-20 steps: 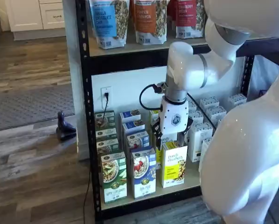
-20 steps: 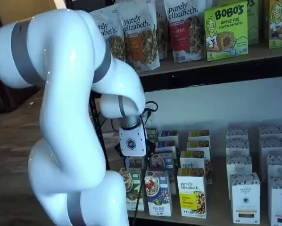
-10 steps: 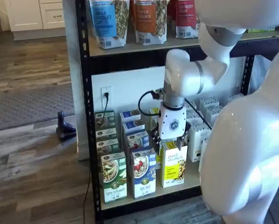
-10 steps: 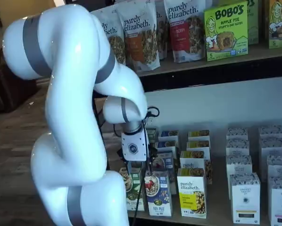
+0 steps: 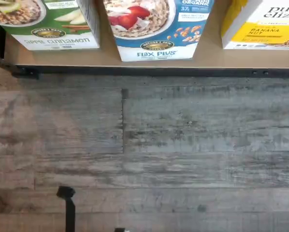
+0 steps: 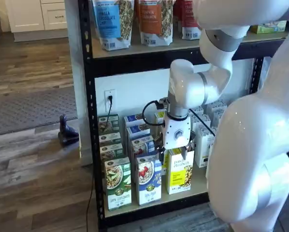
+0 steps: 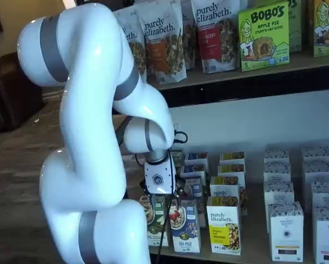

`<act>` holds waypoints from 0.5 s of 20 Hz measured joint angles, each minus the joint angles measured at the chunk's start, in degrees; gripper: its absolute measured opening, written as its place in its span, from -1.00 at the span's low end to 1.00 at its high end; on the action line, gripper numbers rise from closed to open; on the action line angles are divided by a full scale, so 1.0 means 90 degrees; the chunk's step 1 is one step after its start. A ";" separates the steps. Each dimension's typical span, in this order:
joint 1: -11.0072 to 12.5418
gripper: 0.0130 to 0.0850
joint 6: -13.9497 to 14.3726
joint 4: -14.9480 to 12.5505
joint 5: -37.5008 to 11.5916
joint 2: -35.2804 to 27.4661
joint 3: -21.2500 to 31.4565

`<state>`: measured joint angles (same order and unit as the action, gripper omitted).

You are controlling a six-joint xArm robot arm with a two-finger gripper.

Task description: Pick up the blue and white box that is on the bottom shelf, the second box from the left

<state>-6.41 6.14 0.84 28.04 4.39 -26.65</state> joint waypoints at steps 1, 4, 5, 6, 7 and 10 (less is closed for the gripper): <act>0.0008 1.00 -0.0016 0.0008 -0.0056 -0.0047 -0.0008; 0.0020 1.00 -0.0019 -0.0005 -0.0107 -0.0132 -0.0041; 0.0024 1.00 -0.0070 0.0048 -0.0102 -0.0180 -0.0070; 0.0027 1.00 -0.0093 0.0071 -0.0105 -0.0208 -0.0084; 0.0036 1.00 0.0005 -0.0044 -0.0134 -0.0272 -0.0114; 0.0051 1.00 -0.0017 -0.0046 -0.0417 -0.0381 -0.0096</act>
<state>-5.95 5.99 0.43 24.29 0.96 -27.51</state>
